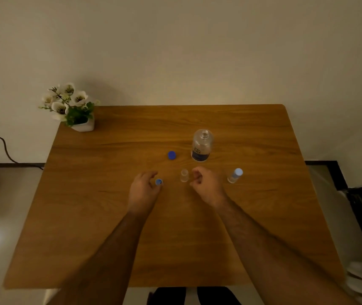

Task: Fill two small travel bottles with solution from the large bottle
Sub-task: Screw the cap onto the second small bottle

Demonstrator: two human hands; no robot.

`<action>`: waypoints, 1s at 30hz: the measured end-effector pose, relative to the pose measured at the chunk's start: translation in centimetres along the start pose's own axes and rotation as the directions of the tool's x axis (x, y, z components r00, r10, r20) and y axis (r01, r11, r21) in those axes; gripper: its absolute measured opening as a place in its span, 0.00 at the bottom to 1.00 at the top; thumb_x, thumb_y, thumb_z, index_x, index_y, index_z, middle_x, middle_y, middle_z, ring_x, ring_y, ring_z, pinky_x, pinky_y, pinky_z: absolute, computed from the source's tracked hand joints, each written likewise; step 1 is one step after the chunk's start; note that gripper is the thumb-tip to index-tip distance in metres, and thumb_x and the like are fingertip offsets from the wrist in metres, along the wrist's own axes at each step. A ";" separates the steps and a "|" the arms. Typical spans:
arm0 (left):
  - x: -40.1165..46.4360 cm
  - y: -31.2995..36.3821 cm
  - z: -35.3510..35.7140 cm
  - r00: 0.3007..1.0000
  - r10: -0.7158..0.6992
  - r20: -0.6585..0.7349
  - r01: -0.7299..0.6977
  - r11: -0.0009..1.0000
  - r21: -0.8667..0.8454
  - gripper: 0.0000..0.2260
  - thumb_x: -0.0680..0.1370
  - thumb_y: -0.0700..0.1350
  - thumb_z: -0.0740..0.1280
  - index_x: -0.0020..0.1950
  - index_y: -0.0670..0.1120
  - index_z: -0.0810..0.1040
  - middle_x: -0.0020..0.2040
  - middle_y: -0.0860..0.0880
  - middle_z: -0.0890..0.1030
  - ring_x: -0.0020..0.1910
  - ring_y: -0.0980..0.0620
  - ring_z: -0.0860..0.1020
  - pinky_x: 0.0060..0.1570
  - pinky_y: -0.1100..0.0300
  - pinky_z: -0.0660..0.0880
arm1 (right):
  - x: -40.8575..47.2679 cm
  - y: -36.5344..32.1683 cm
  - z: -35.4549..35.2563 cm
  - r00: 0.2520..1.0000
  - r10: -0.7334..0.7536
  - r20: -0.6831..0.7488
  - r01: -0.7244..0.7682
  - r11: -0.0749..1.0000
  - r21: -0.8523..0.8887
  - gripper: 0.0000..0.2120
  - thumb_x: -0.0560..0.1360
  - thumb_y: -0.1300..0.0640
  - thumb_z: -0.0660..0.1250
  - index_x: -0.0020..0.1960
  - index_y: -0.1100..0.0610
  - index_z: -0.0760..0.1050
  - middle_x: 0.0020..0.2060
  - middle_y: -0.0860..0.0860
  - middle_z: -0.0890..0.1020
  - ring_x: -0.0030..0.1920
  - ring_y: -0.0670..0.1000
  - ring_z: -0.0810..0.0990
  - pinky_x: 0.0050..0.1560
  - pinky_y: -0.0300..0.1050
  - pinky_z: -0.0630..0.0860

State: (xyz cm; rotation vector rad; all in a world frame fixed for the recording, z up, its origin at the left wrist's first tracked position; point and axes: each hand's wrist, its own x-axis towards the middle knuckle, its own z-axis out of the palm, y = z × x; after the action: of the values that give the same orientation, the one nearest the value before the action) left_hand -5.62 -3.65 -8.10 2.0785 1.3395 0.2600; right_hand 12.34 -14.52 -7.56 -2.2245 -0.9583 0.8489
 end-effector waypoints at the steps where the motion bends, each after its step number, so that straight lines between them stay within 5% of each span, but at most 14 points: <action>1: 0.1 -0.5 0.0 1.000 -0.002 0.012 0.002 1.000 0.020 0.22 0.74 0.48 0.73 0.67 0.51 0.74 0.59 0.52 0.76 0.40 0.61 0.74 0.38 0.68 0.70 | 0.3 0.0 0.3 1.000 0.012 0.011 -0.012 1.000 0.009 0.20 0.73 0.61 0.71 0.64 0.53 0.74 0.55 0.47 0.80 0.48 0.45 0.79 0.50 0.42 0.78; 7: 1.5 -2.3 0.3 0.988 -0.005 0.154 -0.007 0.997 0.078 0.31 0.71 0.50 0.75 0.71 0.53 0.69 0.68 0.49 0.70 0.54 0.51 0.76 0.53 0.57 0.77 | 1.3 0.1 1.7 0.998 0.035 0.053 -0.038 0.998 0.057 0.25 0.69 0.56 0.76 0.64 0.52 0.73 0.56 0.46 0.79 0.50 0.43 0.78 0.53 0.43 0.78; 13: 2.6 -2.0 1.5 0.976 0.078 0.204 -0.102 0.989 0.112 0.26 0.73 0.50 0.73 0.70 0.51 0.72 0.65 0.47 0.71 0.57 0.49 0.75 0.55 0.58 0.73 | 1.7 0.3 2.3 0.999 -0.019 0.031 0.019 1.000 0.024 0.21 0.70 0.51 0.76 0.61 0.49 0.75 0.52 0.44 0.79 0.46 0.40 0.76 0.44 0.33 0.73; 19: 3.2 -1.6 2.0 0.977 0.093 0.193 -0.120 0.984 0.131 0.16 0.77 0.48 0.69 0.64 0.50 0.77 0.60 0.48 0.76 0.54 0.53 0.75 0.51 0.63 0.71 | 1.7 0.3 2.2 0.998 -0.058 -0.002 0.058 0.997 -0.046 0.16 0.73 0.50 0.72 0.60 0.49 0.76 0.47 0.42 0.78 0.46 0.42 0.77 0.46 0.39 0.76; 25: 3.8 2.4 -0.9 0.997 0.004 0.077 0.009 0.986 -0.168 0.12 0.75 0.51 0.71 0.57 0.50 0.80 0.49 0.55 0.80 0.45 0.60 0.78 0.42 0.65 0.75 | 1.2 -1.9 0.3 0.995 -0.095 -0.022 0.096 0.995 0.031 0.16 0.73 0.50 0.73 0.59 0.49 0.77 0.49 0.44 0.81 0.48 0.42 0.79 0.47 0.38 0.76; 30: 5.0 8.5 -6.2 1.000 -0.014 0.001 0.012 0.780 -0.625 0.04 0.74 0.47 0.73 0.46 0.53 0.80 0.41 0.52 0.82 0.38 0.57 0.80 0.32 0.65 0.75 | 1.0 -6.8 -4.4 0.973 -0.189 -0.129 0.198 0.978 0.065 0.13 0.72 0.50 0.72 0.55 0.51 0.79 0.47 0.47 0.83 0.46 0.46 0.80 0.47 0.47 0.78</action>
State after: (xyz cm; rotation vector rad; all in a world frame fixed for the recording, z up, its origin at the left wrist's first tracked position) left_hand -0.02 0.89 1.07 1.4964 1.0690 0.6156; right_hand 13.25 -10.89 -0.31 -2.0523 -1.0460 0.6430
